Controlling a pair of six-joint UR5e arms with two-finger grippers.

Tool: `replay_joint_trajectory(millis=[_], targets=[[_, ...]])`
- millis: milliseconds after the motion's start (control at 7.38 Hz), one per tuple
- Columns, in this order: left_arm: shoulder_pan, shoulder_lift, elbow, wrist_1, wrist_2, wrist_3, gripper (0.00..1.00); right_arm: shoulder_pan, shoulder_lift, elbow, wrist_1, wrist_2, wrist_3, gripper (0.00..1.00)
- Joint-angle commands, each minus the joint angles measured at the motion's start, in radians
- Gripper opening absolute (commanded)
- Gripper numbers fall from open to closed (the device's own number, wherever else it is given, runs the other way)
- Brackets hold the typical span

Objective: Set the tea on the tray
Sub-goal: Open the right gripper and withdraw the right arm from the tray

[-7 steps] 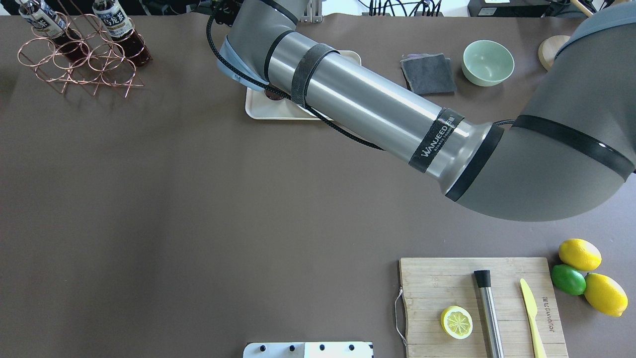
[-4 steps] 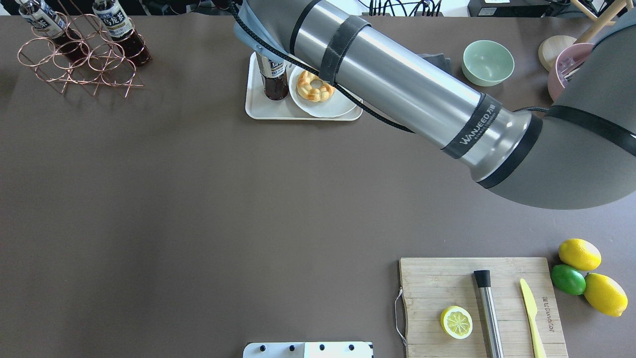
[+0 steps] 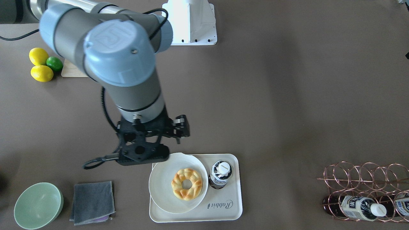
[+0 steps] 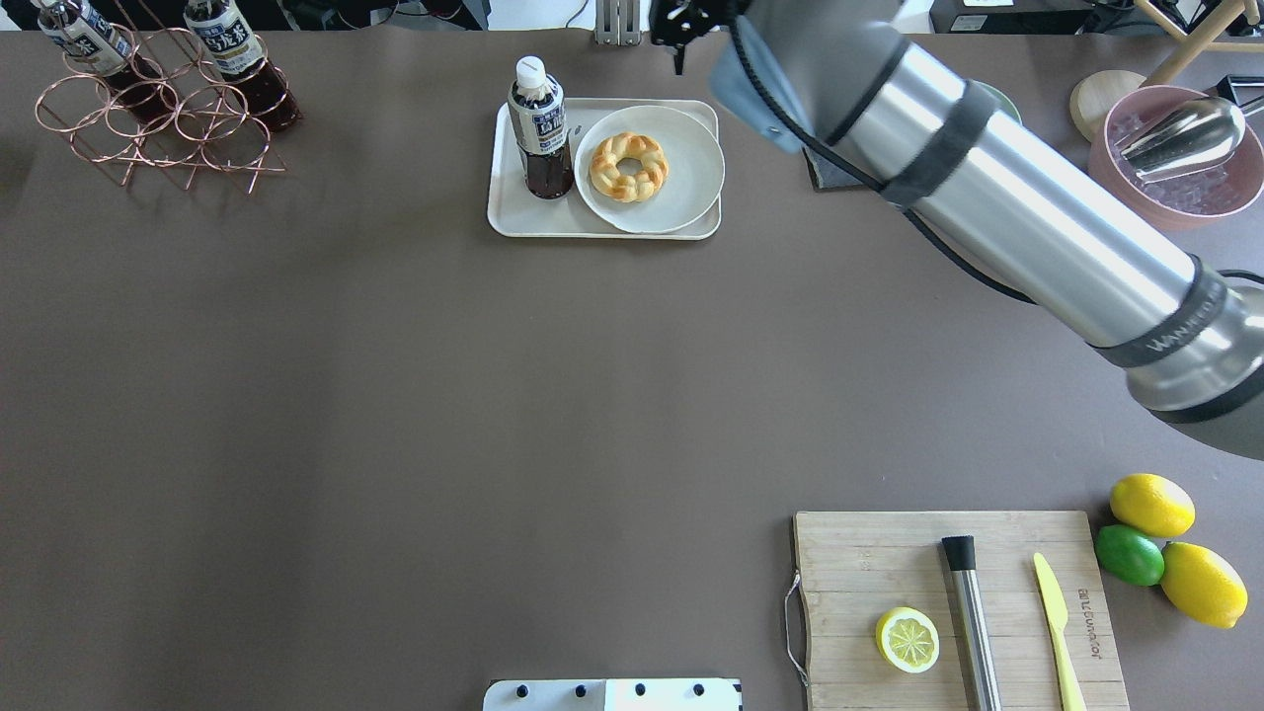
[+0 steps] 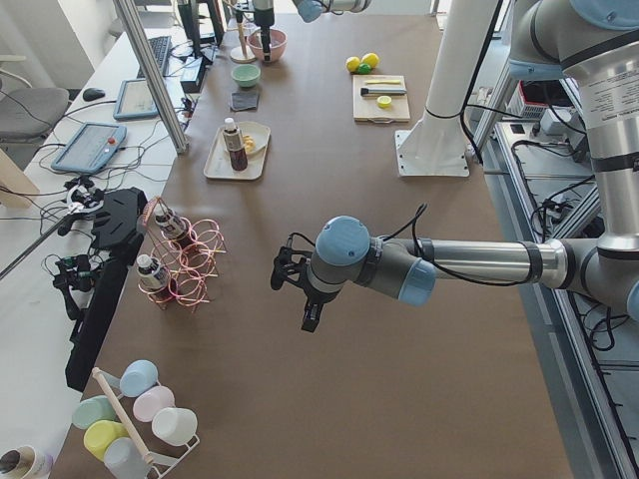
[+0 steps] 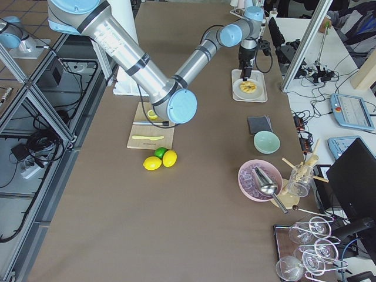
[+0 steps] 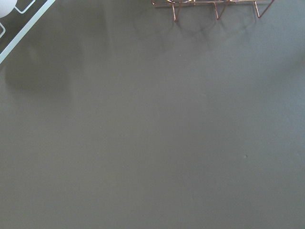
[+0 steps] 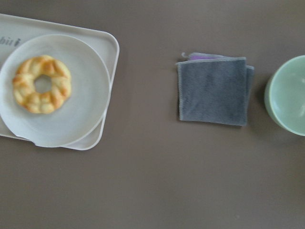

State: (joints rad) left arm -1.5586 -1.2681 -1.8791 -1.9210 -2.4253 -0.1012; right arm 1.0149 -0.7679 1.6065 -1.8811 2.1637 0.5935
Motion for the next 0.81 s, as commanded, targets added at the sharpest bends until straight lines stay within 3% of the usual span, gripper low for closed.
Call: replay_joint_trajectory(millis=[0, 135, 406, 677], targets=[[-0.001, 0.001, -0.003, 0.002, 0.000, 0.000, 0.96, 0.156, -0.323, 0.176, -0.033, 0.033, -0.356, 0.99], [0.002, 0.013, -0.005, 0.007, 0.000, 0.003, 0.96, 0.247, -0.432, 0.173, -0.030, 0.095, -0.515, 0.99], [0.006, 0.006, -0.024, 0.090, 0.000, 0.003, 0.96, 0.383, -0.592, 0.165, -0.030, 0.097, -0.769, 0.99], [0.017, 0.001, -0.015, 0.126, 0.008, 0.017, 0.96, 0.489, -0.700, 0.159, -0.032, 0.108, -0.875, 0.99]])
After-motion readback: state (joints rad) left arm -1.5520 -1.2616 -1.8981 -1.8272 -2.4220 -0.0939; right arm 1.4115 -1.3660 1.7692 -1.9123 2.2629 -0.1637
